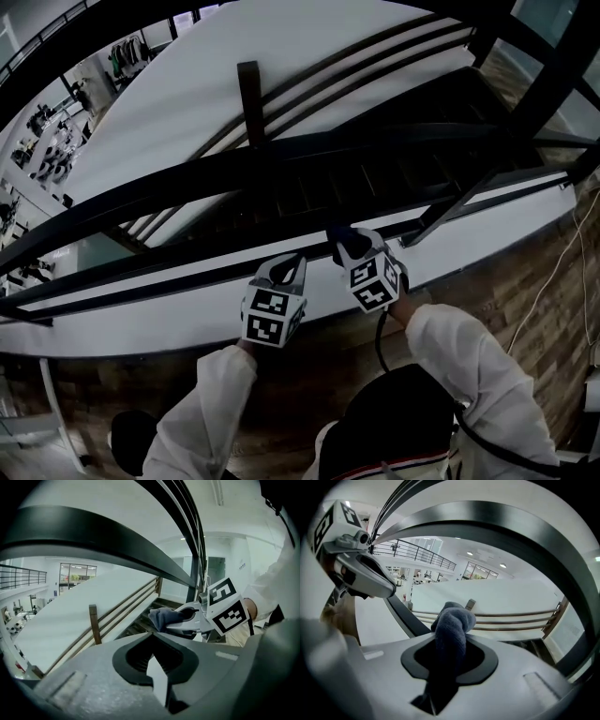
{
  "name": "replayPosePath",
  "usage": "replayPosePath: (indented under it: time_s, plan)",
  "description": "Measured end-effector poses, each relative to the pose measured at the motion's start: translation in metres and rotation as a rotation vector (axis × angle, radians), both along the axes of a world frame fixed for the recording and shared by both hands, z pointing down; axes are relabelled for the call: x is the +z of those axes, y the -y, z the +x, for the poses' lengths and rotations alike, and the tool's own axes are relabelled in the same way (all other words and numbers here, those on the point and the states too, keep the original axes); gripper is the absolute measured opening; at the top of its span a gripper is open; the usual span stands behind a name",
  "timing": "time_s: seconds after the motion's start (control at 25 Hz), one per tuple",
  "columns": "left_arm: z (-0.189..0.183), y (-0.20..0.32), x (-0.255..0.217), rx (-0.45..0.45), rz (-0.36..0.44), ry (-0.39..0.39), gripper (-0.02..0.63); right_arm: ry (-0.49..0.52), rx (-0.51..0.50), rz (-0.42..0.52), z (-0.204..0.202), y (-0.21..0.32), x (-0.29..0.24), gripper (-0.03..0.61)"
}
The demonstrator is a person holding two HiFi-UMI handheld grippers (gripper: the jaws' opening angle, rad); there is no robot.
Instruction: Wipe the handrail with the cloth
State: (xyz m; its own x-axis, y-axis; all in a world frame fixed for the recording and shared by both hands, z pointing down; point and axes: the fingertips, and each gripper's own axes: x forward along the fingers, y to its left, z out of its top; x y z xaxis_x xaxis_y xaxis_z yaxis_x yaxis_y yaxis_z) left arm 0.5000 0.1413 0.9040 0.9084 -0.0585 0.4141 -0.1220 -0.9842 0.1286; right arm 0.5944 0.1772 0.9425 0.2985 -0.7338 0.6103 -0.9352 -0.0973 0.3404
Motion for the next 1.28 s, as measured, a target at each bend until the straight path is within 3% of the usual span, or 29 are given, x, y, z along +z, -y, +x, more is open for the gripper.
replayPosePath:
  time_s: [0.24, 0.44, 0.72, 0.96, 1.28]
  plan:
    - [0.035, -0.039, -0.007, 0.058, -0.026, 0.002, 0.002, -0.013, 0.080, -0.006, 0.057, -0.039, 0.001, 0.089]
    - [0.059, -0.065, -0.008, 0.119, -0.002, 0.011, 0.002, -0.022, 0.171, -0.011, 0.106, -0.072, 0.002, 0.089]
    - [0.067, -0.080, -0.006, 0.142, -0.022, 0.008, 0.003, -0.065, 0.243, -0.040, 0.152, -0.102, -0.001, 0.087]
    - [0.059, -0.077, -0.009, 0.145, -0.005, 0.001, 0.002, -0.258, 0.273, -0.139, 0.166, -0.114, 0.002, 0.087]
    - [0.027, -0.048, -0.018, 0.118, -0.007, -0.030, 0.002, -0.443, 0.337, -0.290, 0.175, -0.124, 0.008, 0.087]
